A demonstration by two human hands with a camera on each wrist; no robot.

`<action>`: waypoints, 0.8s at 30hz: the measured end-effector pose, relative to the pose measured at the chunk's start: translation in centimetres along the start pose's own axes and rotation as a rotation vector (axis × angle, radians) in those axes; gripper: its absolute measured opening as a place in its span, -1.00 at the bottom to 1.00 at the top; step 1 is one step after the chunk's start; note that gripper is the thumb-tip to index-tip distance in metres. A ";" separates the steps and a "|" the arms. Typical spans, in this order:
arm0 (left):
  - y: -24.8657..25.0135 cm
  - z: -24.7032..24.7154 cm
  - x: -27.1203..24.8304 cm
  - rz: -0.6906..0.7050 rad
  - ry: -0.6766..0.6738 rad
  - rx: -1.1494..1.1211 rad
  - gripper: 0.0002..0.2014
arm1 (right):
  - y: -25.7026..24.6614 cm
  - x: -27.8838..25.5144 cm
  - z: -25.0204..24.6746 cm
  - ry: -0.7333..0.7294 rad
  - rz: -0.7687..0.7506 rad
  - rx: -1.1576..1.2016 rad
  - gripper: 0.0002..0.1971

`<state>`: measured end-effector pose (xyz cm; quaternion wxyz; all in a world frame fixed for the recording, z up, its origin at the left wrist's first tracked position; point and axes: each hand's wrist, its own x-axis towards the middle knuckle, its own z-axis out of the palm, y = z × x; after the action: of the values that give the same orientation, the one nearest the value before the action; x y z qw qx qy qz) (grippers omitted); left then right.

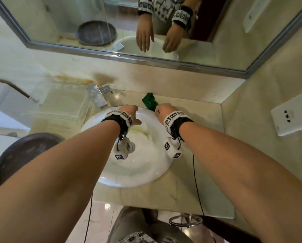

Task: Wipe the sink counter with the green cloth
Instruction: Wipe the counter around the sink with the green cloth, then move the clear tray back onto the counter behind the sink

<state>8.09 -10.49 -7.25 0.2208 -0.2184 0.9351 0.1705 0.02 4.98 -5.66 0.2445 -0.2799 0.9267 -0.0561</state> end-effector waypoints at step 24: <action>-14.9 -5.9 -14.0 -0.242 0.246 -0.073 -0.34 | -17.4 -4.7 -2.3 -0.013 -0.366 -0.188 -0.78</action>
<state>24.64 -20.92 1.28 0.1155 -0.3565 0.9151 0.1487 10.85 -7.08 2.46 0.2089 -0.4657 0.8599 -0.0113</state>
